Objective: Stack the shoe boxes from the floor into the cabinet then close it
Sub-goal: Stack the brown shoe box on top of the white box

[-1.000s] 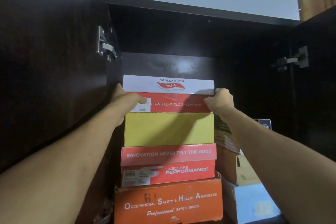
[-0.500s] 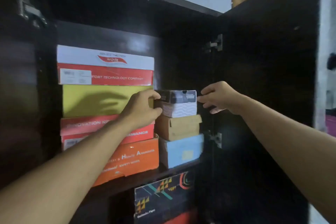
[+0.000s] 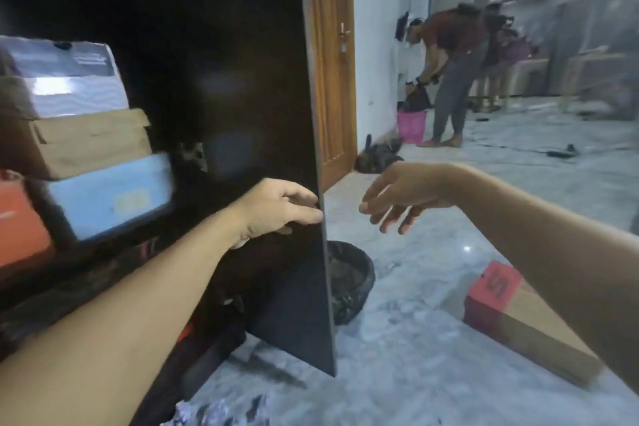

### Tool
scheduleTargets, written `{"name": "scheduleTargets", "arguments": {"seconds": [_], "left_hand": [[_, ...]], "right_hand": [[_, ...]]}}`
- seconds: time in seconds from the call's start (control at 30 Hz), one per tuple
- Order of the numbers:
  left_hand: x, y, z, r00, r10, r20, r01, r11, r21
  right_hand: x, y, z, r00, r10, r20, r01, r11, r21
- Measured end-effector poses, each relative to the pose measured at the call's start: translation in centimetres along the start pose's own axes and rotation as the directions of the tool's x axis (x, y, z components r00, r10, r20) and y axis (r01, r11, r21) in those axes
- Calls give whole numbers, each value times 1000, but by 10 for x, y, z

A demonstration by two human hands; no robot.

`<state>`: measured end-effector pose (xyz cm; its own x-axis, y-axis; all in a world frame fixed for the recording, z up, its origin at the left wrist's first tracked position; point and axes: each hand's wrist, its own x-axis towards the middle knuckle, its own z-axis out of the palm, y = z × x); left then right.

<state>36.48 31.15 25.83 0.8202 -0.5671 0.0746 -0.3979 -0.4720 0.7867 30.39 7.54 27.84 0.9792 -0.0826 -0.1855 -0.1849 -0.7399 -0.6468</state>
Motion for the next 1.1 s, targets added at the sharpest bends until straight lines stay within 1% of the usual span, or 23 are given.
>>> {"name": "scheduleTargets", "arguments": {"seconds": [0.1,0.2,0.3,0.37,0.5,0.53,0.6,0.63,0.7,0.77,0.83,0.97,1.03,1.1], "left_hand": [[33,-14,79,976,-25,215,31,999,-26],[67,-31,146,936,-57,349,67,998,-15],[99,-46,204,908,-94,409,99,995,8],[117,-56,242,890,-117,441,118,993,25],[153,-81,317,863,-159,479,161,986,37],[161,-87,334,855,-170,491,167,985,50],[180,-97,367,839,-183,513,163,983,84],[189,-101,382,836,-189,515,159,982,102],[203,-106,409,839,-192,509,149,981,124],[216,-112,432,843,-190,502,136,980,143],[224,-118,449,843,-187,505,119,979,164],[236,-132,470,859,-185,478,111,977,180],[239,-138,476,869,-188,458,119,977,176],[241,-142,481,872,-193,450,129,977,170]], "right_hand": [[-4,88,2,984,172,-44,-170,984,55],[-6,171,9,937,335,-103,-323,939,115],[-8,245,17,870,473,-140,-459,880,125],[-8,290,23,830,534,-159,-520,845,122],[-1,374,38,730,632,-260,-632,769,96],[1,392,43,707,646,-287,-656,751,72],[7,434,54,688,648,-328,-688,726,-11],[10,453,58,686,637,-351,-692,721,-45],[16,484,67,688,618,-380,-685,726,-58],[22,510,73,693,614,-376,-683,728,-70],[28,533,81,683,636,-359,-706,702,-98],[28,566,99,672,700,-240,-736,666,-118],[20,569,111,670,700,-247,-738,663,-123],[11,566,121,675,678,-290,-726,681,-98]]}}
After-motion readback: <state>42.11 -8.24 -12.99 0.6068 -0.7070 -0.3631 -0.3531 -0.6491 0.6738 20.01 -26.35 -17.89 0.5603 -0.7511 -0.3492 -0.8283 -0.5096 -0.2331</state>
